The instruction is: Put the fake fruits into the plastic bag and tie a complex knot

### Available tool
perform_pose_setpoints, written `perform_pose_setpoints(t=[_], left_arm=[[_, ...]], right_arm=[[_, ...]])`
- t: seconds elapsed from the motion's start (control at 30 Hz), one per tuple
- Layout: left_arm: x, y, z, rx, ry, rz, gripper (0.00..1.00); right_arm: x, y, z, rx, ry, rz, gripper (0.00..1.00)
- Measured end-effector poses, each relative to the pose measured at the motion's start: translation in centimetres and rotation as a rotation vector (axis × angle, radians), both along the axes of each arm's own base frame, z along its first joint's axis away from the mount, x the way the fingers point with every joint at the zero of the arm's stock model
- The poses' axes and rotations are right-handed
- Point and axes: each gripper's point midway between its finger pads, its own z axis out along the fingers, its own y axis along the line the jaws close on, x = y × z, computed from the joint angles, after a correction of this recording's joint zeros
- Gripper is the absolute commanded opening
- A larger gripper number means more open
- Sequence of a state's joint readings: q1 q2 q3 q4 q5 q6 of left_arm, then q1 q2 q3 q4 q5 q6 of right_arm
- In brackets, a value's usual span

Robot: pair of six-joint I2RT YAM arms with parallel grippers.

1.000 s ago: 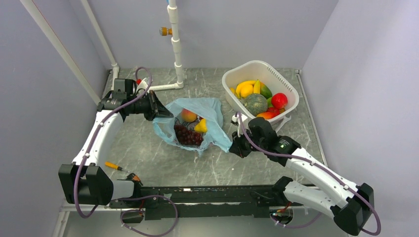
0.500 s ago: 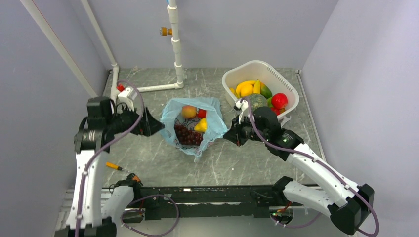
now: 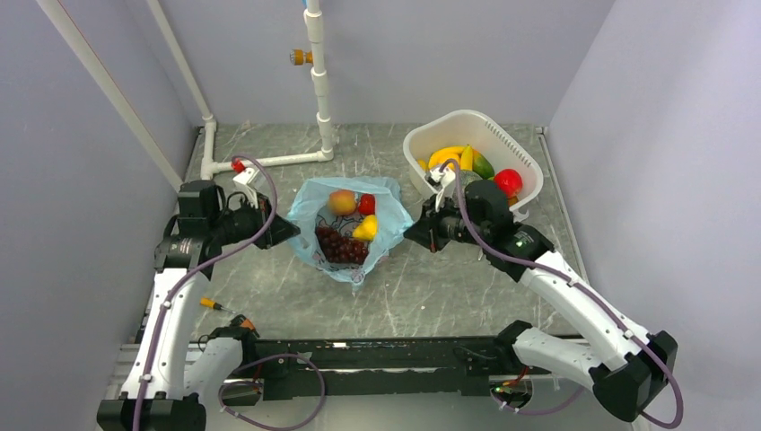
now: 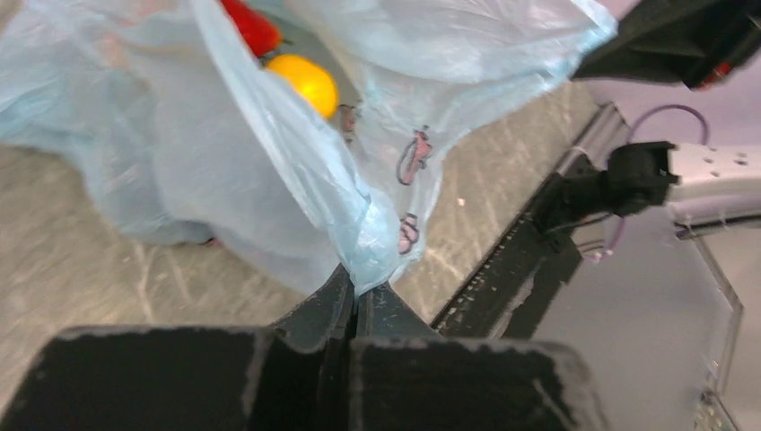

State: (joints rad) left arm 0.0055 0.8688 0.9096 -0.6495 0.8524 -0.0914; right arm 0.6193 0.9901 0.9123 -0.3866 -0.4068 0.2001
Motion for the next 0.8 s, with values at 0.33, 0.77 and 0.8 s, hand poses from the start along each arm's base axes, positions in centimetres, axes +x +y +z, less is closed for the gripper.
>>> perform_pose_setpoints(t=[0.33, 0.77, 0.8], left_arm=[[0.2, -1.7, 18.5, -0.054, -0.375, -0.138, 0.0], [2.6, 2.2, 8.9, 0.09, -0.15, -0.001, 0.0], [2.5, 2.5, 7.0, 0.101, -0.095, 0.005, 0.0]], right_arm=[[2.2, -1.4, 16.4, 0.128, -0.358, 0.0, 0.0], [2.0, -2.0, 12.7, 0.067, -0.339, 0.006, 0.0], [2.2, -1.8, 11.0, 0.048, -0.294, 0.009, 0.0]])
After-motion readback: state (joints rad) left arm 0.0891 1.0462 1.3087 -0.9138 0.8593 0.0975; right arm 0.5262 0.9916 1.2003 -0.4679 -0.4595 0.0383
